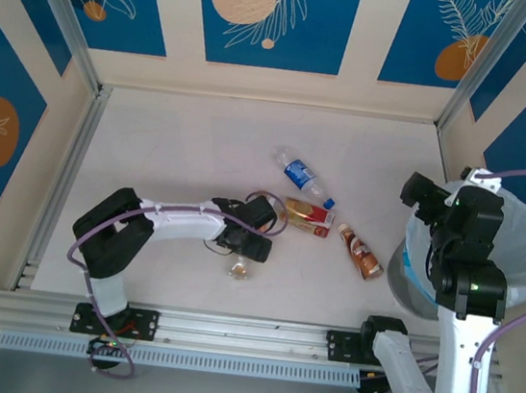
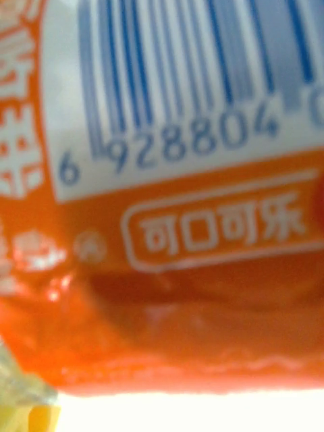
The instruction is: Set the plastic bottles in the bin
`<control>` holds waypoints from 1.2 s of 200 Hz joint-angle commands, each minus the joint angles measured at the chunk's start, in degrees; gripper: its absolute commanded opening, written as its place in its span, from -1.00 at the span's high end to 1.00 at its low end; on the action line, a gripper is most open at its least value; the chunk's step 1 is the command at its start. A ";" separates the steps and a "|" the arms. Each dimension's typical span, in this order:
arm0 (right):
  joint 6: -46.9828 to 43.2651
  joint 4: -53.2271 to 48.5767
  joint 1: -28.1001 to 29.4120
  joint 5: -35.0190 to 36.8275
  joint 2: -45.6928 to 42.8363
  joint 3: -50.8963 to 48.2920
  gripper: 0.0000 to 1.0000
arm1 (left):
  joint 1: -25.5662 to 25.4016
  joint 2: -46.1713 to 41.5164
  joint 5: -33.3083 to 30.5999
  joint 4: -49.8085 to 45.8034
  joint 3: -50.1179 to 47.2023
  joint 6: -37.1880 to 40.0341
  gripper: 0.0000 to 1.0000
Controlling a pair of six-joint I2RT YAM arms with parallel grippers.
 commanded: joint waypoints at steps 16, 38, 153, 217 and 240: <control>0.50 3.65 4.11 -3.78 -0.10 -0.67 -0.99 | -1.33 0.96 -1.37 -0.08 1.05 1.34 -0.37; 0.33 3.83 5.77 -3.40 0.21 -1.38 -0.99 | -1.33 0.57 0.26 2.40 0.09 2.42 -0.22; 1.01 10.07 8.67 -17.92 -0.01 -6.64 -0.99 | -1.03 -7.11 -2.13 7.40 -3.72 9.59 0.08; 2.98 11.79 8.95 -24.89 0.64 -8.00 -0.99 | 1.01 -12.51 -0.86 9.91 -4.26 15.29 0.13; 2.07 8.99 8.93 -22.89 0.98 -6.21 -0.99 | 2.00 -15.20 0.11 11.28 -4.17 17.36 0.13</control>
